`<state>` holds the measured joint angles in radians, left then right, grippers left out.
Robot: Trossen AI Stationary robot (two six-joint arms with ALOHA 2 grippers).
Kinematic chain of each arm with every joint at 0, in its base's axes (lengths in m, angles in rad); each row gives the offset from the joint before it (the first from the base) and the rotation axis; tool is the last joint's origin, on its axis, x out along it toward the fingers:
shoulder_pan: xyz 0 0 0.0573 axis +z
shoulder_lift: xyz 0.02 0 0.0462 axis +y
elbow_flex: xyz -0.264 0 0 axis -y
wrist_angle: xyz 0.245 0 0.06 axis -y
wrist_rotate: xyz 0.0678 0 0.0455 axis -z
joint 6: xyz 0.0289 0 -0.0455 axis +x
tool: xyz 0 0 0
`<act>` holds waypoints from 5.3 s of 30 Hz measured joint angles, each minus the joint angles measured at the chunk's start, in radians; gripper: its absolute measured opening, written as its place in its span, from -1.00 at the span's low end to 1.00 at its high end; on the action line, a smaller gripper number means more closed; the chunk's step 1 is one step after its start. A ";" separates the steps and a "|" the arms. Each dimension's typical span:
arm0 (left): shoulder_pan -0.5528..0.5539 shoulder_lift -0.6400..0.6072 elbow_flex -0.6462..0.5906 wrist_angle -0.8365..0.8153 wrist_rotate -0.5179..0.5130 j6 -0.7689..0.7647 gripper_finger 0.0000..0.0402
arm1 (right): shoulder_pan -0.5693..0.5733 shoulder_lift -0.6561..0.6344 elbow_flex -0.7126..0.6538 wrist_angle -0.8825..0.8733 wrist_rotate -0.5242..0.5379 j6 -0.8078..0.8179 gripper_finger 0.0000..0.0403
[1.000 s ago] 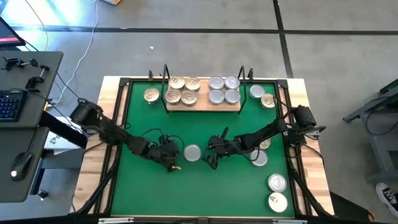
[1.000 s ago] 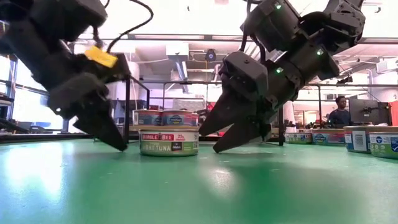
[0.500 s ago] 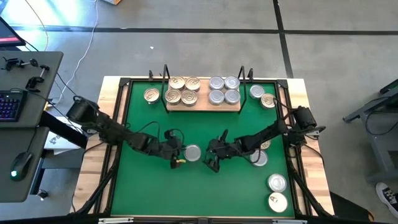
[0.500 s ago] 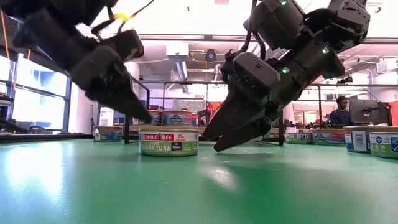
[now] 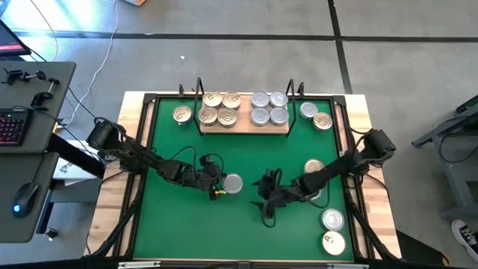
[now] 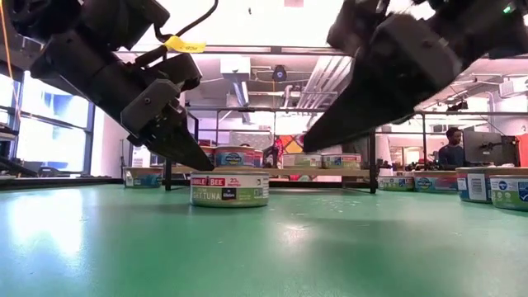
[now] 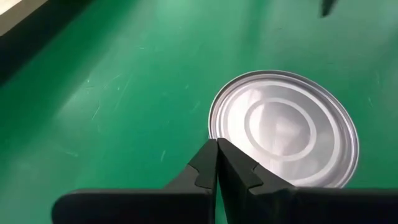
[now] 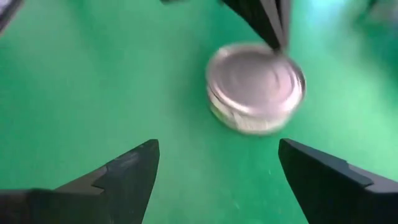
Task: Stack canned seafood by type on shelf
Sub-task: Put the green white tuna can on the shelf
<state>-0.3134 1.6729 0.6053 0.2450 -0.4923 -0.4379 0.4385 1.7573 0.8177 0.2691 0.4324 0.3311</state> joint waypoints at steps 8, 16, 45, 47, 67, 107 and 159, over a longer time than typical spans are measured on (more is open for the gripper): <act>0.000 0.003 -0.003 0.050 0.009 0.033 -1.00 | 0.063 0.121 0.061 0.080 0.125 -0.462 0.60; 0.001 0.004 -0.002 0.048 0.011 0.040 -1.00 | 0.031 0.253 0.210 0.012 0.141 -0.551 0.60; 0.012 -0.017 0.011 0.161 0.118 0.137 -1.00 | 0.051 0.248 0.476 -0.709 0.254 -0.153 0.60; 0.028 0.012 0.011 0.173 0.115 0.134 -1.00 | 0.056 0.248 0.476 -0.707 0.269 -0.152 0.60; 0.098 0.152 0.012 0.247 0.178 0.154 -1.00 | 0.017 0.253 0.475 -0.487 0.242 -0.369 0.60; 0.059 -0.109 0.013 0.175 -0.049 0.157 -1.00 | -0.221 0.173 0.247 -0.103 -0.377 -0.324 0.16; 0.142 0.092 0.094 0.269 0.201 0.203 -1.00 | -0.018 0.059 0.247 -0.460 0.049 -0.151 0.16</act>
<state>-0.1713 1.7651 0.6993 0.5140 -0.2915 -0.2345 0.4204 1.8160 1.0645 -0.1914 0.4816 0.1797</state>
